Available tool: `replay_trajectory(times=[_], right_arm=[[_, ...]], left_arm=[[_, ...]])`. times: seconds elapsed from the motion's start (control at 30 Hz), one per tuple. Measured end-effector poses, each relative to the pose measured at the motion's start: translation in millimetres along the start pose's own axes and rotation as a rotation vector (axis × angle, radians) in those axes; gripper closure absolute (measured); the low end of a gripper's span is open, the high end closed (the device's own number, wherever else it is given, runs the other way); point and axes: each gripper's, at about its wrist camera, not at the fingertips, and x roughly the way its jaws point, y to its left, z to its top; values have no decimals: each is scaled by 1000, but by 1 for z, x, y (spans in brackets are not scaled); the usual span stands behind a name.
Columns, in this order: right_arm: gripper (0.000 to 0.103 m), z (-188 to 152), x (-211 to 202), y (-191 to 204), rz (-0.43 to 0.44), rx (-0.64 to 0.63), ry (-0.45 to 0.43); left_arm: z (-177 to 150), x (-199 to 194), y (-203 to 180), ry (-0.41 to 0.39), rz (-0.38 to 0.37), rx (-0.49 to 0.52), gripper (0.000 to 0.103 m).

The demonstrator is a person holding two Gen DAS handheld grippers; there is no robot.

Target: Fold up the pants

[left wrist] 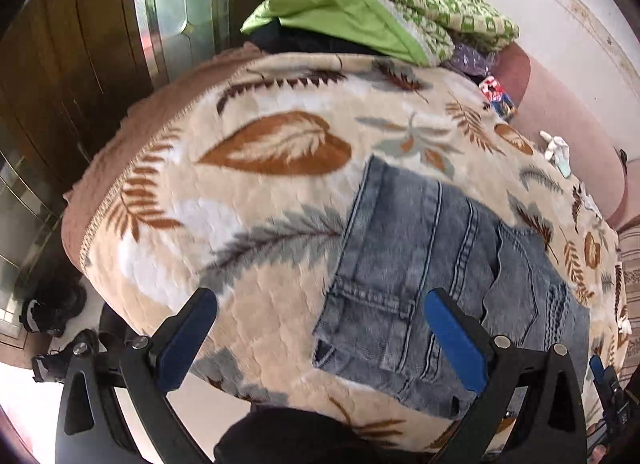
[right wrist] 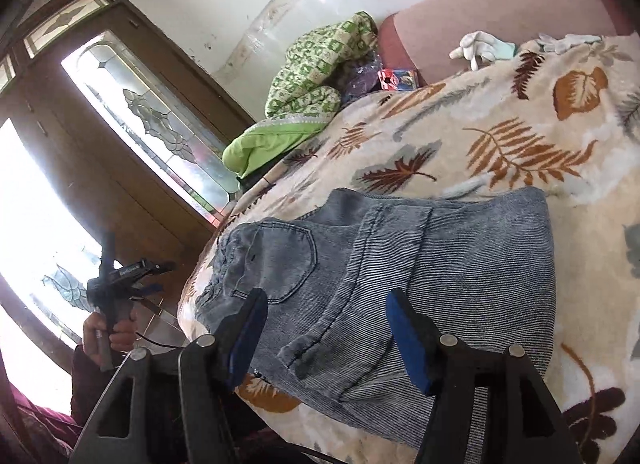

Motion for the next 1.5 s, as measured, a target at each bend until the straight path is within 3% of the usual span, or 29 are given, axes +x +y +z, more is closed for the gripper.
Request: replay_trajectory(times=[0.1, 0.43, 0.53, 0.63, 0.77, 0.93, 1.0, 1.07, 1.1, 1.27, 1.43, 1.47, 1.5], right_arm=[[37, -1, -6, 6, 16, -11, -14], [37, -2, -10, 5, 10, 9, -19], [37, -3, -6, 5, 3, 6, -6], [37, -3, -4, 5, -5, -1, 0], [37, -4, -5, 5, -7, 0, -7], [37, -3, -3, 3, -18, 4, -5], [37, -3, -2, 2, -38, 9, -5], [37, -2, -3, -2, -41, 29, -6], [37, -2, -3, -4, -41, 38, -10], [37, -2, -5, -10, -57, 63, -24], [37, -5, 2, -3, -107, 14, -2], [39, -7, 3, 0, -109, 1, -2], [48, -8, 3, 2, -111, -13, -4]], left_arm=[[-12, 18, -3, 68, -10, -23, 0], [-24, 48, 5, 230, -205, -153, 1], [-25, 54, 0, 274, -289, -175, 19], [-27, 58, -5, 278, -272, -182, 22], [-20, 58, 1, 242, -291, -241, 53], [-18, 62, -5, 217, -261, -236, 55], [-16, 65, -9, 216, -271, -242, 44], [-15, 64, -13, 194, -248, -238, 44], [-14, 62, -16, 175, -228, -231, 55], [-15, 48, -25, 104, -171, -157, 73], [-15, 38, -37, 41, -116, -83, 76], [-15, 40, -37, 45, -109, -77, 75], [-14, 46, -38, 61, -104, -74, 71]])
